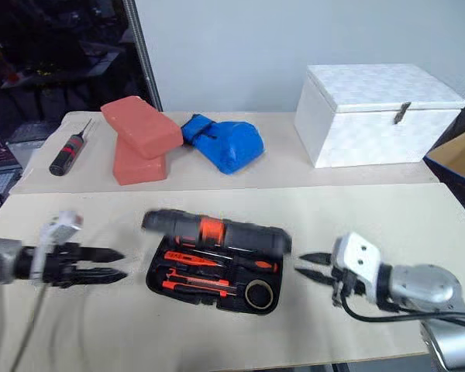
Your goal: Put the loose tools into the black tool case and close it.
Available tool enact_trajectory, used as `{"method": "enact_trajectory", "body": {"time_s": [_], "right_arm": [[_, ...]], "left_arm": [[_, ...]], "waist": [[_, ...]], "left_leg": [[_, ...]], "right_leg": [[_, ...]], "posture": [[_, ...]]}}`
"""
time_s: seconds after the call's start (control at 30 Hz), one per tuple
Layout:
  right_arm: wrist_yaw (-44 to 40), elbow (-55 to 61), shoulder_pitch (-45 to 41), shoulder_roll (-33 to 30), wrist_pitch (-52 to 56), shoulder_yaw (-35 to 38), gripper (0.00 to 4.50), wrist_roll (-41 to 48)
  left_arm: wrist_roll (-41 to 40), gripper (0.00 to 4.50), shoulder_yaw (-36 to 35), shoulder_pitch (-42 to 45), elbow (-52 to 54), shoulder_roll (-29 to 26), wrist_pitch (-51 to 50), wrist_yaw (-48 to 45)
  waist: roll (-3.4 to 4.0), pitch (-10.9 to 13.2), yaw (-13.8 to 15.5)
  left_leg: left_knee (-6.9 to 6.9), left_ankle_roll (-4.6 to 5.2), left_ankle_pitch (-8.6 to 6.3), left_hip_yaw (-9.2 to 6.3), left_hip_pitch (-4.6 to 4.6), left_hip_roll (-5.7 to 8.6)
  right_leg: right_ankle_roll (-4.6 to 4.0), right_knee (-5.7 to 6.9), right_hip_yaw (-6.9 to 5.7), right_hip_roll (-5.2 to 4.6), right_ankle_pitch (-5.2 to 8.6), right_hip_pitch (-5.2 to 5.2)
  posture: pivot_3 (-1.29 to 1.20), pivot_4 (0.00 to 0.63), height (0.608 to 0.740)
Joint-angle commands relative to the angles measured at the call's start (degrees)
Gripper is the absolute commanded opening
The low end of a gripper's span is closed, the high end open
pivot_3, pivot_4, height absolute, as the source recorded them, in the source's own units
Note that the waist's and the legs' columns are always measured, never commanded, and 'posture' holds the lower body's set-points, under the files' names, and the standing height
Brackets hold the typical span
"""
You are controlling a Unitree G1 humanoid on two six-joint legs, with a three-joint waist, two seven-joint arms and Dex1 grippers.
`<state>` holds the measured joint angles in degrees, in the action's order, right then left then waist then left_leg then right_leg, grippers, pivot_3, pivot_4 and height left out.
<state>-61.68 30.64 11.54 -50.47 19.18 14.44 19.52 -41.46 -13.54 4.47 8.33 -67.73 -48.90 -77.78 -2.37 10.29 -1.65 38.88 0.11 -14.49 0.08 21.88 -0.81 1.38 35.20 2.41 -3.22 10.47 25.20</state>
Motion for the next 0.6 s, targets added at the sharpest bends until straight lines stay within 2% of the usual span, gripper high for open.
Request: {"method": "enact_trajectory", "body": {"time_s": [0.03,0.1,0.2,0.23,0.33,0.37,0.5,0.53,0.6], "right_arm": [[-5.1,4.4,4.8,-3.3,2.9,5.8,2.27,6.2],[-6.1,6.6,5.8,-3.7,2.6,4.7,2.27,7.7],[-4.5,10.0,5.2,-3.6,6.8,1.9,1.54,11.2],[-4.2,11.3,5.1,-3.8,7.9,0.6,1.06,11.9],[-3.2,14.1,3.8,-4.2,9.5,-7.1,0.07,10.0],[-1.9,14.1,2.8,-3.9,10.3,-10.1,0.02,8.5],[5.3,10.7,-3.1,-0.7,12.8,-19.9,0.00,1.6],[7.3,9.7,-4.5,0.5,13.6,-21.0,0.00,0.5],[13.1,7.1,-8.4,5.4,16.7,-21.3,0.00,0.1]], "left_arm": [[-7.5,4.47,-5.1,3.5,1.9,-3.6,-4.2,-6.3],[-8.2,4.47,-5.2,4.4,3.4,-4.2,-3.5,-7.8],[-8.8,4.50,-4.7,5.0,6.9,-3.0,-2.5,-7.2],[-9.0,4.50,-4.4,5.2,8.0,-2.5,-2.1,-6.9],[-9.9,4.50,-3.4,5.9,10.9,-1.1,-1.9,-5.9],[-9.9,4.50,-3.1,5.7,11.8,-0.8,-1.6,-5.8],[-9.4,3.44,-2.5,5.0,15.6,0.4,-0.1,-5.3],[-9.2,2.92,-2.5,4.8,16.3,0.5,0.2,-5.1],[-9.1,2.19,-2.2,4.9,17.4,1.7,0.8,-3.7]], "waist": [[0.04,0.0,0.8],[0.01,0.0,0.9],[0.00,0.0,0.7],[-0.01,0.0,0.6],[-0.01,0.0,0.7],[-0.03,0.0,0.7],[-0.07,0.0,0.7],[-0.08,0.0,0.7],[-0.16,0.0,0.6]], "left_leg": [[0.04,-0.01,0.00,0.07,-0.06,0.00],[0.10,-0.02,0.01,0.10,-0.13,-0.02],[0.12,-0.04,0.02,0.15,-0.17,-0.06],[0.11,-0.04,0.02,0.19,-0.19,-0.08],[0.07,-0.04,0.02,0.19,-0.19,-0.06],[0.07,-0.04,0.01,0.15,-0.15,-0.06],[0.02,-0.05,0.00,0.15,0.02,-0.02],[0.02,-0.05,0.00,0.15,0.07,-0.01],[0.06,-0.05,0.00,0.14,0.10,-0.01]], "right_leg": [[-0.17,0.00,0.01,-0.07,0.14,-0.05],[-0.28,-0.05,0.00,-0.07,0.21,-0.15],[-0.27,-0.07,0.02,-0.10,0.20,-0.19],[-0.27,-0.07,0.03,-0.08,0.20,-0.18],[-0.27,-0.02,0.01,-0.01,0.20,-0.15],[-0.28,0.01,0.00,0.02,0.21,-0.11],[-0.28,-0.01,0.01,0.04,0.21,0.03],[-0.28,-0.04,0.01,0.04,0.20,0.05],[-0.27,-0.04,0.02,0.04,0.20,0.05]], "posture": [[0.00,0.150,0.740],[0.00,0.150,0.740],[0.00,0.150,0.740],[0.00,0.150,0.740],[0.00,0.150,0.740],[0.00,0.150,0.740],[0.00,0.150,0.740],[0.00,0.150,0.740],[0.00,0.150,0.740]]}}
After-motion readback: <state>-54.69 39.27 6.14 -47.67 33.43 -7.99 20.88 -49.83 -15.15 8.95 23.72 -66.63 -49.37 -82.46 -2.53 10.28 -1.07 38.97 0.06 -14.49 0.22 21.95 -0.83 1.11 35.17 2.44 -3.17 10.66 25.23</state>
